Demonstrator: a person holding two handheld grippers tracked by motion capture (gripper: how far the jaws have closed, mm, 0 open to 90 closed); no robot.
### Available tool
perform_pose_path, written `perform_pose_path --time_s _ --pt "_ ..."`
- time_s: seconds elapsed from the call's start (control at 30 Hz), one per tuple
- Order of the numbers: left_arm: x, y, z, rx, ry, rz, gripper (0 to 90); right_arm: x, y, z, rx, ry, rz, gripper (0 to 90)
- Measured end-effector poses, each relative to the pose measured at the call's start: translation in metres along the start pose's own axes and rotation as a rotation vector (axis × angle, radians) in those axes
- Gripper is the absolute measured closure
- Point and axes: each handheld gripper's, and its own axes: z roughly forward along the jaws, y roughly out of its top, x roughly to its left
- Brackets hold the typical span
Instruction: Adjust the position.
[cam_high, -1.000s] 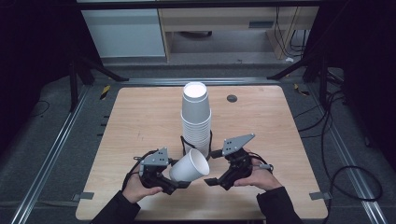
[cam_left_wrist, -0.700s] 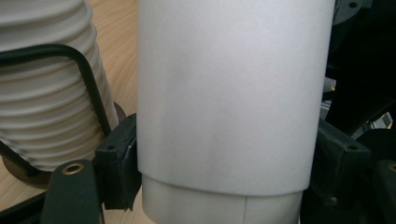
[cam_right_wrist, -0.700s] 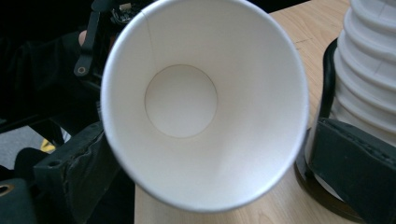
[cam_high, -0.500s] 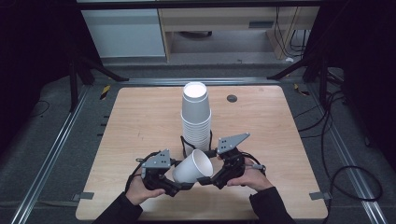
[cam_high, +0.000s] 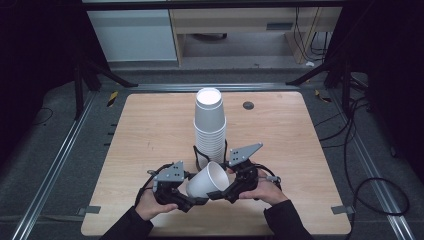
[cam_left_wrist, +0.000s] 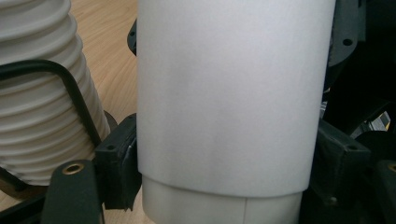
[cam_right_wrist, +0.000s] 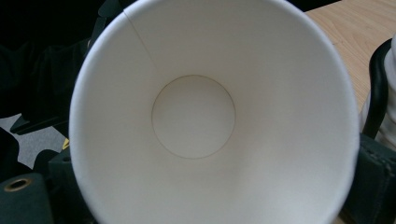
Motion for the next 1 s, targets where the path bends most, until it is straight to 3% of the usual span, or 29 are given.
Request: perform_pose_path --time_s 0.8,1.0 --pt "0.0004 -0.0005 0.0007 -0.010 0.002 -0.016 20.9 0.0008 0.0006 -0.0014 -0.005 -0.010 -0.008 9.8" --pt "0.0017 -0.0018 0.0017 0.012 0.014 -0.023 16.7 0.0010 0.0023 -0.0060 -0.016 -0.015 -0.014 9.8"
